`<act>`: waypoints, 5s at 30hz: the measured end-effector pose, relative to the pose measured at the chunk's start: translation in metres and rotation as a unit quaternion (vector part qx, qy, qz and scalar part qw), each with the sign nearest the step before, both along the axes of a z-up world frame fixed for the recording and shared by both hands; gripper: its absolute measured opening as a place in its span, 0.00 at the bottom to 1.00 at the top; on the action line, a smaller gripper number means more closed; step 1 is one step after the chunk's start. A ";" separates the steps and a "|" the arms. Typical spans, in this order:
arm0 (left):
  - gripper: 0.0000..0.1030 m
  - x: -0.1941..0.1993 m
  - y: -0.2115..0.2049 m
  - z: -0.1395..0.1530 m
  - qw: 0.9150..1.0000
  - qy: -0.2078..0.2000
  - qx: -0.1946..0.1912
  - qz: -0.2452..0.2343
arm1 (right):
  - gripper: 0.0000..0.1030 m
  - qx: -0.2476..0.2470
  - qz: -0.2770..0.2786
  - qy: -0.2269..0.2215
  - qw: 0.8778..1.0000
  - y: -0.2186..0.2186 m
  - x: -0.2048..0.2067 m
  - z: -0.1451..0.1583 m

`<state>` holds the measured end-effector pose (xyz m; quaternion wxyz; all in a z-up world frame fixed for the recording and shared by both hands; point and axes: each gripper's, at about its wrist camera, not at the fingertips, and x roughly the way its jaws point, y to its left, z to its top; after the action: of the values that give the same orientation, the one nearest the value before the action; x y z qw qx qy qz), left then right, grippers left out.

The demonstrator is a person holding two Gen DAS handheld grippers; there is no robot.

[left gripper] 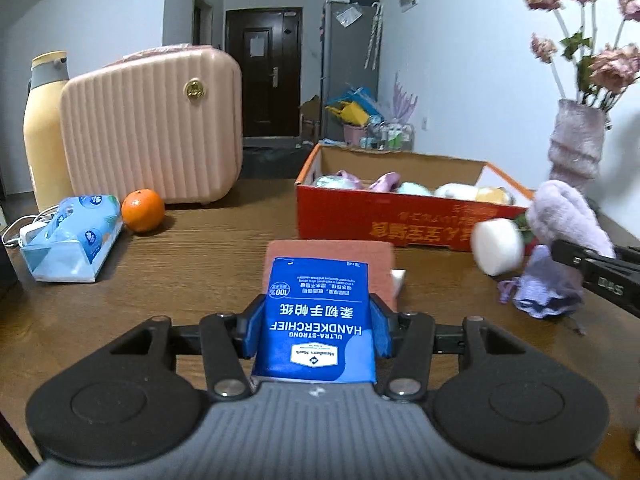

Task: Organize soft objects
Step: 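Grasp the blue handkerchief pack with the left tool, then carry the handkerchief pack with the left tool while the right tool carries the headband toward the box, then open both tools over the box to drop the pack and headband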

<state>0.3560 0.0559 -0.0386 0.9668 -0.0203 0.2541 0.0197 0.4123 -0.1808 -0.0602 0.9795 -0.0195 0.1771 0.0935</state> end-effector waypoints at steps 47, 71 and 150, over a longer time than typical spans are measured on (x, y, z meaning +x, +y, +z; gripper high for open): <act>0.51 -0.011 -0.038 0.043 0.996 -0.082 -0.029 0.031 | 0.24 0.003 -0.001 -0.087 0.996 0.014 -0.044 0.022; 0.51 0.069 -0.049 0.048 0.993 -0.090 -0.050 0.063 | 0.24 0.039 -0.024 -0.092 0.995 0.009 0.028 0.031; 0.99 0.228 -0.057 0.019 0.986 -0.079 -0.050 0.137 | 0.73 0.060 -0.077 0.031 0.995 0.009 0.192 0.006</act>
<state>0.5842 -0.0009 -0.0198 0.9698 -0.1043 0.1722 0.1374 0.6044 -0.1722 -0.0538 0.9772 0.0560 0.2026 0.0286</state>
